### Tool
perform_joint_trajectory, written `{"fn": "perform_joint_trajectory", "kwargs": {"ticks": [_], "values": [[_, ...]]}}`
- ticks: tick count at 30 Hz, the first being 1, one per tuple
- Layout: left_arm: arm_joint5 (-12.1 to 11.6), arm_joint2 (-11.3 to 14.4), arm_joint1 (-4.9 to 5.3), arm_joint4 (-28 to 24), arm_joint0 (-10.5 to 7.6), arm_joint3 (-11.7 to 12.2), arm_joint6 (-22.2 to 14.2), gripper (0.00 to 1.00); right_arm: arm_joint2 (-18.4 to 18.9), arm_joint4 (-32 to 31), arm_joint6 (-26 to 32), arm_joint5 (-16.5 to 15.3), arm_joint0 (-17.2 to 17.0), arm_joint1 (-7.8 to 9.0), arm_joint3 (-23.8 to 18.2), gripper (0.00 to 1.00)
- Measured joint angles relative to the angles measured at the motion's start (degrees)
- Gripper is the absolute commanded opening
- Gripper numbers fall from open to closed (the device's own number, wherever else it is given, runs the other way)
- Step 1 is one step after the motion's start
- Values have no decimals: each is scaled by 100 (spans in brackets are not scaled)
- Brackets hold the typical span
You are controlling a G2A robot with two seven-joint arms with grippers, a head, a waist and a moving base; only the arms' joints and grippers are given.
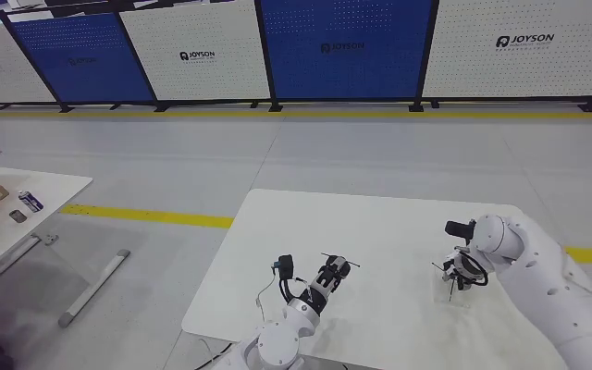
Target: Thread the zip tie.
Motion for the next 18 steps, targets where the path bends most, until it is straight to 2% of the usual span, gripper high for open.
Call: {"fn": "perform_joint_trajectory", "kwargs": {"ticks": [5, 9, 18], "values": [[0, 0, 0, 0, 0, 0, 0, 0, -2, -42, 0, 0, 29, -54, 106, 23], [0, 0, 0, 0, 0, 0, 0, 0, -2, -77, 0, 0, 43, -89, 167, 15], [0, 0, 0, 0, 0, 0, 0, 0, -63, -76, 0, 0, 96, -155, 331, 13]]}}
